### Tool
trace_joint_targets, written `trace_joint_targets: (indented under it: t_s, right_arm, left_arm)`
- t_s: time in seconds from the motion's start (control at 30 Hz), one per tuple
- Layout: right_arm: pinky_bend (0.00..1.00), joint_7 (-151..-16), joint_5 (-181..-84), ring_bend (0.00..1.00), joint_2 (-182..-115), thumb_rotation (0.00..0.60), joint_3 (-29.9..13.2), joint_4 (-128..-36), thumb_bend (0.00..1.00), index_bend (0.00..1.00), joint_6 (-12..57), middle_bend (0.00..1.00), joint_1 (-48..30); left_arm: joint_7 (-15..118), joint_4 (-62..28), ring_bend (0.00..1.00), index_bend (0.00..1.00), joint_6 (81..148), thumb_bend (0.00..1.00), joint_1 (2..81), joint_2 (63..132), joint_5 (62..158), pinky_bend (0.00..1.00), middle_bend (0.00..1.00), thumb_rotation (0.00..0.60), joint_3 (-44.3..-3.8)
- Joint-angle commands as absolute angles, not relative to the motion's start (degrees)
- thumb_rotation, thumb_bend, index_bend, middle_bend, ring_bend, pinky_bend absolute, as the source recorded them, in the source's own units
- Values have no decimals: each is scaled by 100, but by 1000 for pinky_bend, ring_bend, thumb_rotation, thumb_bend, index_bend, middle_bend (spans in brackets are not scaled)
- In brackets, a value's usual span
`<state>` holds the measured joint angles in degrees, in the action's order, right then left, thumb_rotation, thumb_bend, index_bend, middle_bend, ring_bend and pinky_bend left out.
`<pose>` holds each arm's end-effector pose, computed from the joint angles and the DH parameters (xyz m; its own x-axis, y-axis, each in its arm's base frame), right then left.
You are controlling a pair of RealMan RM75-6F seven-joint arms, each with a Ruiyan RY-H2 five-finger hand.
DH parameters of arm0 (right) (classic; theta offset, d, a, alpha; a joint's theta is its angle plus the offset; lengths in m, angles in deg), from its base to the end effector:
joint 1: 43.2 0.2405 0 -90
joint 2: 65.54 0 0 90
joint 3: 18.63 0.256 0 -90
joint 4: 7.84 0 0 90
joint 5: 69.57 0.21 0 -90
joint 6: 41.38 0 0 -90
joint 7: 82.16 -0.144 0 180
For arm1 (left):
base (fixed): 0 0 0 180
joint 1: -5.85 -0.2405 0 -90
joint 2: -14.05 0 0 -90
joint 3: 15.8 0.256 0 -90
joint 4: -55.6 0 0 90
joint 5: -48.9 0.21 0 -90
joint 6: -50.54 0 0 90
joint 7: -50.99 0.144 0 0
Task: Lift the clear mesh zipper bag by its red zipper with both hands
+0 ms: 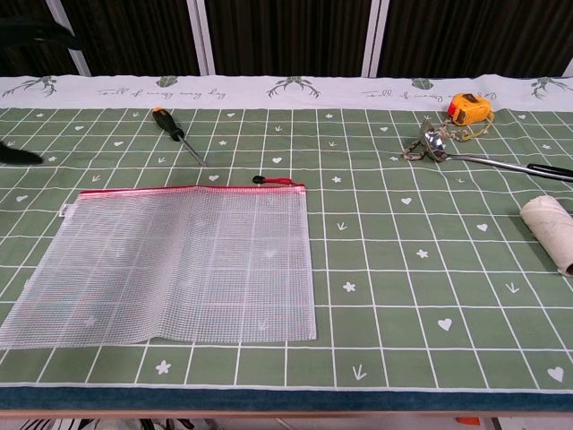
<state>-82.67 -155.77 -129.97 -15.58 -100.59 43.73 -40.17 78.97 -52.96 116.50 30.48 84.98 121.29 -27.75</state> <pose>-0.3138 -0.1716 0.1570 0.3755 -0.0116 0.9268 -0.9266 0.0150 0.3756 -0.1747 0.2759 0.0858 0.4607 0.1119 0.8805 0.8652 -0.2779 -0.4174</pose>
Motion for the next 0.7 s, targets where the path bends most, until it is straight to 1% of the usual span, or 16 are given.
trace_joint_targets:
  t_s: [0.03,0.1,0.23,0.4,0.7]
  right_arm:
    - [187,-8297,-15516,0,-12987,600,-1541,-10077,123,0,4332,0,-4013]
    - [187,-8310,-15483,0,-12984,600,-1531,-10087,124,0,4313,0,-4009]
    - [187,-8332,-15429,0,-12986,600,-1514,-10096,125,0,4276,0,-4000]
    - [187,-8398,-15376,0,-12966,600,-1504,-10129,128,0,4241,0,-4000]
    - [187,-8492,-15360,0,-12935,600,-1513,-10186,133,0,4192,0,-3994]
  left_arm:
    - [8676,-4978,0,164,11213,148,3867,9187,11140,0,10,600,-3332]
    - [8916,-4777,0,214,11171,158,4146,9451,10780,0,33,600,-3463]
    - [9433,-4228,0,267,11113,173,4760,10027,10051,0,54,600,-3659]
    - [9897,-3519,0,338,11066,197,5420,10615,9346,0,76,600,-3799]
    - [10288,-2358,0,414,11020,225,6303,11462,8594,0,101,600,-3960]
